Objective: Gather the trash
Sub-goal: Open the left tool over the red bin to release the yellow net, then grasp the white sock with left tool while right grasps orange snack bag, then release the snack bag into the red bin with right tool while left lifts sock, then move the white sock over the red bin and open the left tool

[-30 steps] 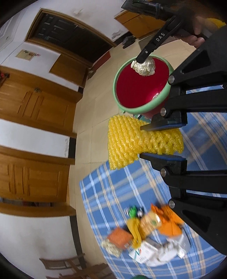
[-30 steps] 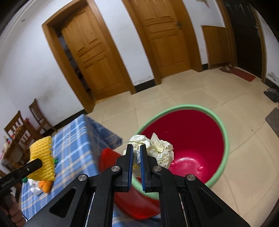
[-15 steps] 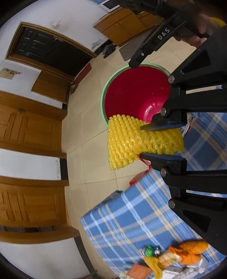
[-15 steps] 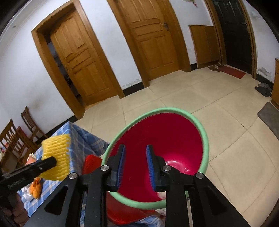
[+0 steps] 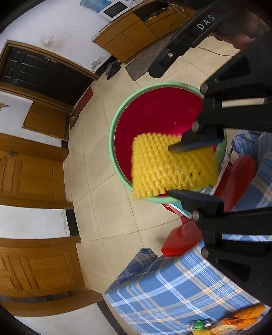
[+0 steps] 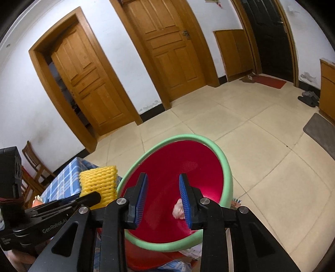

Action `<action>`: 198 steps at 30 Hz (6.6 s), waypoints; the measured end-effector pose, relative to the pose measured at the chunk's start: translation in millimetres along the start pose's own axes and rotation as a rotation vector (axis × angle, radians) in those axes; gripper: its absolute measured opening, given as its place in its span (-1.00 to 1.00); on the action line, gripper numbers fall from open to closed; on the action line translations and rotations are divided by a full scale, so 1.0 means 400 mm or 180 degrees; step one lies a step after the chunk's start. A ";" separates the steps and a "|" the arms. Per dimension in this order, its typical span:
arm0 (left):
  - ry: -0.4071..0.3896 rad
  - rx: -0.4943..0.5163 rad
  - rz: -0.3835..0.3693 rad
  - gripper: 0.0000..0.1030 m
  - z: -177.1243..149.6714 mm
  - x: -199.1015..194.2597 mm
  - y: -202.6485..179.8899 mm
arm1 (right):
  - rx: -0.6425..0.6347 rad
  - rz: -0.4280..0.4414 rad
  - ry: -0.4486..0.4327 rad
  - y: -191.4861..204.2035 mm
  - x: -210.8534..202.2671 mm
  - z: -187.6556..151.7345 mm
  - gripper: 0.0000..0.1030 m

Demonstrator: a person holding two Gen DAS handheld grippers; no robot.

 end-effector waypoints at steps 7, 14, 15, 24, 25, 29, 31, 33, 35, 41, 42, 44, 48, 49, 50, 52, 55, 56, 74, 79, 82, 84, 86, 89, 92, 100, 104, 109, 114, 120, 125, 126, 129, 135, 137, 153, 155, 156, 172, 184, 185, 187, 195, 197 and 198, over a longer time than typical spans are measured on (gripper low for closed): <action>-0.0003 -0.0019 0.0059 0.10 -0.003 -0.007 -0.003 | 0.0034 -0.0014 -0.0001 -0.002 -0.007 0.002 -0.38; -0.0072 -0.0143 0.0160 0.10 -0.010 -0.057 0.037 | 0.0034 0.0042 0.0010 0.016 -0.015 0.005 -0.26; -0.0080 -0.0163 0.0180 0.10 -0.012 -0.066 0.045 | 0.0048 0.0054 0.0011 0.019 -0.018 0.006 -0.17; -0.0189 -0.0455 0.0516 0.25 -0.045 -0.169 0.153 | 0.0002 0.0209 0.0058 0.073 -0.042 -0.005 -0.05; -0.0193 -0.0485 0.0554 0.25 -0.049 -0.177 0.165 | -0.0002 0.0232 0.0072 0.080 -0.045 -0.008 -0.05; -0.0238 -0.0644 0.0755 0.25 -0.068 -0.229 0.234 | -0.0056 0.0319 0.0133 0.115 -0.051 -0.018 -0.05; -0.0278 -0.0726 0.0845 0.26 -0.073 -0.253 0.264 | -0.0079 0.0366 0.0166 0.135 -0.052 -0.025 -0.04; -0.0322 -0.0800 0.0937 0.26 -0.082 -0.280 0.298 | -0.0104 0.0407 0.0200 0.152 -0.053 -0.032 -0.04; -0.0354 -0.0853 0.1029 0.26 -0.087 -0.303 0.327 | -0.0140 0.0452 0.0239 0.175 -0.055 -0.040 -0.04; -0.0460 -0.1045 0.1317 0.26 -0.115 -0.378 0.420 | -0.0220 0.0555 0.0352 0.229 -0.049 -0.062 -0.04; -0.0474 -0.1077 0.1371 0.26 -0.122 -0.392 0.437 | -0.0233 0.0569 0.0368 0.238 -0.049 -0.066 -0.04; -0.0494 -0.1129 0.1472 0.26 -0.132 -0.411 0.465 | -0.0261 0.0591 0.0397 0.254 -0.048 -0.076 -0.04; -0.0538 -0.1264 0.1695 0.26 -0.159 -0.454 0.533 | -0.0316 0.0634 0.0467 0.289 -0.045 -0.094 -0.03; -0.0546 -0.1292 0.1732 0.26 -0.166 -0.462 0.546 | -0.0323 0.0648 0.0485 0.295 -0.042 -0.097 -0.03; -0.0553 -0.1332 0.1787 0.26 -0.173 -0.472 0.564 | -0.0338 0.0667 0.0511 0.306 -0.040 -0.102 -0.03; -0.0554 -0.1399 0.1897 0.26 -0.189 -0.488 0.596 | -0.0360 0.0688 0.0540 0.322 -0.036 -0.108 -0.03; -0.0547 -0.1481 0.2044 0.26 -0.211 -0.507 0.637 | -0.0401 0.0736 0.0594 0.350 -0.031 -0.121 -0.03; -0.0543 -0.1522 0.2084 0.26 -0.220 -0.513 0.651 | -0.0412 0.0745 0.0606 0.354 -0.029 -0.124 -0.03; -0.0421 -0.2009 0.2147 0.26 -0.326 -0.511 0.777 | -0.0707 0.1104 0.1055 0.541 0.032 -0.222 -0.02; -0.0443 -0.2040 0.2038 0.26 -0.336 -0.502 0.782 | -0.0836 0.1283 0.1205 0.615 0.056 -0.261 -0.02; -0.0463 -0.2094 0.1973 0.23 -0.342 -0.499 0.788 | -0.0901 0.1394 0.1310 0.663 0.072 -0.286 -0.02; -0.0487 -0.2117 0.1920 0.11 -0.344 -0.498 0.790 | -0.0970 0.1469 0.1364 0.699 0.081 -0.304 -0.02; -0.0505 -0.2138 0.1856 0.01 -0.345 -0.496 0.791 | -0.1039 0.1550 0.1423 0.736 0.089 -0.324 -0.02; -0.0528 -0.2167 0.1760 -0.18 -0.347 -0.492 0.791 | -0.1122 0.1655 0.1514 0.780 0.098 -0.349 -0.02; -0.0562 -0.2194 0.1714 -0.27 -0.349 -0.494 0.793 | -0.1195 0.1737 0.1578 0.816 0.106 -0.370 -0.02; -0.0675 -0.2261 0.1695 -0.36 -0.353 -0.527 0.799 | -0.1389 0.1798 0.1628 0.874 0.133 -0.412 0.15; -0.0729 -0.2244 0.1719 -0.36 -0.350 -0.547 0.796 | -0.1388 0.1735 0.1676 0.877 0.153 -0.427 0.15; -0.0790 -0.2219 0.1746 -0.36 -0.347 -0.568 0.790 | -0.1348 0.1777 0.1802 0.879 0.160 -0.437 0.15; -0.0826 -0.2215 0.1772 -0.36 -0.346 -0.581 0.787 | -0.1654 0.1837 0.1628 0.916 0.145 -0.444 0.15; -0.0841 -0.2205 0.1791 -0.36 -0.348 -0.592 0.782 | -0.1756 0.1777 0.1579 0.923 0.164 -0.464 0.02; -0.0858 -0.2222 0.1802 -0.36 -0.351 -0.604 0.781 | -0.1779 0.1829 0.1491 0.913 0.145 -0.454 -0.21; -0.0862 -0.2220 0.1799 -0.36 -0.351 -0.605 0.779 | -0.1785 0.1840 0.1452 0.911 0.137 -0.449 -0.22; -0.0878 -0.2201 0.1787 -0.36 -0.346 -0.608 0.774 | -0.1717 0.1894 0.1416 0.898 0.116 -0.427 -0.22; -0.0926 -0.2148 0.1753 -0.36 -0.332 -0.619 0.753 | -0.1572 0.1955 0.1315 0.859 0.070 -0.372 -0.22; -0.0935 -0.2122 0.1736 -0.36 -0.326 -0.619 0.745 | -0.1561 0.1955 0.1276 0.841 0.053 -0.356 -0.22; -0.0930 -0.1860 0.1429 -0.36 -0.260 -0.594 0.633 | -0.1042 0.1592 0.0886 0.612 -0.018 -0.190 -0.22; -0.0910 -0.1816 0.1370 -0.36 -0.251 -0.583 0.613 | -0.0986 0.1490 0.0835 0.576 -0.023 -0.171 -0.22; -0.0897 -0.1791 0.1337 -0.36 -0.247 -0.577 0.602 | -0.0954 0.1431 0.0808 0.555 -0.026 -0.162 -0.22; -0.0553 -0.1372 0.0825 -0.36 -0.167 -0.430 0.415 | -0.0395 0.0499 0.0590 0.225 -0.003 -0.077 -0.21; -0.0323 -0.0939 0.0515 -0.36 -0.093 -0.291 0.259 | -0.0023 0.0122 0.0510 0.036 0.011 -0.041 -0.16; -0.0302 -0.0899 0.0481 -0.36 -0.088 -0.279 0.246 | -0.0009 0.0108 0.0496 0.028 0.009 -0.039 -0.16; -0.0261 -0.0807 0.0418 -0.36 -0.076 -0.253 0.217 | 0.0030 0.0089 0.0474 0.010 0.005 -0.035 -0.16; -0.0076 -0.0435 0.0181 -0.36 -0.050 -0.150 0.106 | 0.0122 0.0051 0.0411 -0.034 -0.010 -0.025 -0.14; -0.0027 -0.0371 0.0127 -0.36 -0.049 -0.124 0.082 | 0.0137 0.0036 0.0395 -0.041 -0.011 -0.025 -0.13; 0.0003 -0.0326 0.0102 -0.36 -0.048 -0.108 0.068 | 0.0153 0.0029 0.0389 -0.048 -0.013 -0.025 -0.13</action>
Point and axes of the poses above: each gripper's, at about its wrist camera, not at the fingertips, and x roughly the way its jaws point, y to its left, z to its top, the point moved 2 cm from there along x, roughly the way its jaws point, and after that the axes turned 15 degrees about -y, right-handed, at the moved point
